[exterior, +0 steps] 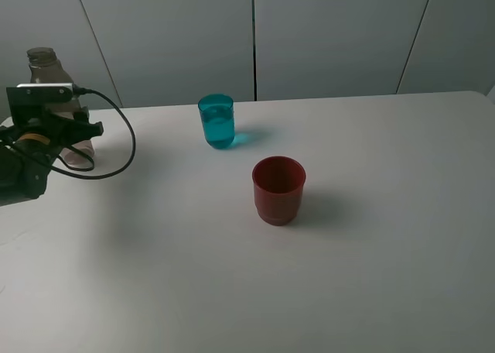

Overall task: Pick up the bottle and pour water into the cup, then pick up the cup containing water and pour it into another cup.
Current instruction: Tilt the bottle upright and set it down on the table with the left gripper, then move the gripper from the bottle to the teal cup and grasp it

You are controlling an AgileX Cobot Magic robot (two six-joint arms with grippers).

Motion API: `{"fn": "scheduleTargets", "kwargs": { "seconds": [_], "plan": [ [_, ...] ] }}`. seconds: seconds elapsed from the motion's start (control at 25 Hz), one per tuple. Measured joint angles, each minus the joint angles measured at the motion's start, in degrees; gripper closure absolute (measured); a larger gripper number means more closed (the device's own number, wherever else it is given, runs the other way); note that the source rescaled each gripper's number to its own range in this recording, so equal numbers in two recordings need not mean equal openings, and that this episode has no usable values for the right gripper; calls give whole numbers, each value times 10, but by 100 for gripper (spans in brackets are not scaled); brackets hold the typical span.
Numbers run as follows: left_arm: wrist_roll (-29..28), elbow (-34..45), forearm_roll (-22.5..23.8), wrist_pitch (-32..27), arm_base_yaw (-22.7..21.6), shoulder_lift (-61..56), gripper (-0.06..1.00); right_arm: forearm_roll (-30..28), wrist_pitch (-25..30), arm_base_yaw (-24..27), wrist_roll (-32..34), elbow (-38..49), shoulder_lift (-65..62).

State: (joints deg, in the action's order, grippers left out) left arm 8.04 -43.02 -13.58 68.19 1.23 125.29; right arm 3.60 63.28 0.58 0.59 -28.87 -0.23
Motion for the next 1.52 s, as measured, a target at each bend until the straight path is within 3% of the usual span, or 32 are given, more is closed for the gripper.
{"fn": "scheduleTargets", "kwargs": {
  "seconds": [0.88, 0.92, 0.96, 1.04, 1.12, 1.2, 1.52],
  "plan": [
    [0, -1, -18, 10, -1, 11, 94, 0, 0, 0, 0, 0, 0],
    [0, -1, -18, 10, -1, 11, 91, 0, 0, 0, 0, 0, 0],
    [0, -1, -18, 10, -1, 11, 80, 0, 0, 0, 0, 0, 0],
    [0, -1, -18, 11, -1, 11, 21, 0, 0, 0, 0, 0, 0],
    [-1, -1, -16, 11, -1, 11, 1, 0, 0, 0, 0, 0, 0],
    [-1, -1, -12, 11, -1, 11, -3, 0, 0, 0, 0, 0, 0],
    [-1, -1, 3, 11, -1, 11, -4, 0, 0, 0, 0, 0, 0]
  ]
}}
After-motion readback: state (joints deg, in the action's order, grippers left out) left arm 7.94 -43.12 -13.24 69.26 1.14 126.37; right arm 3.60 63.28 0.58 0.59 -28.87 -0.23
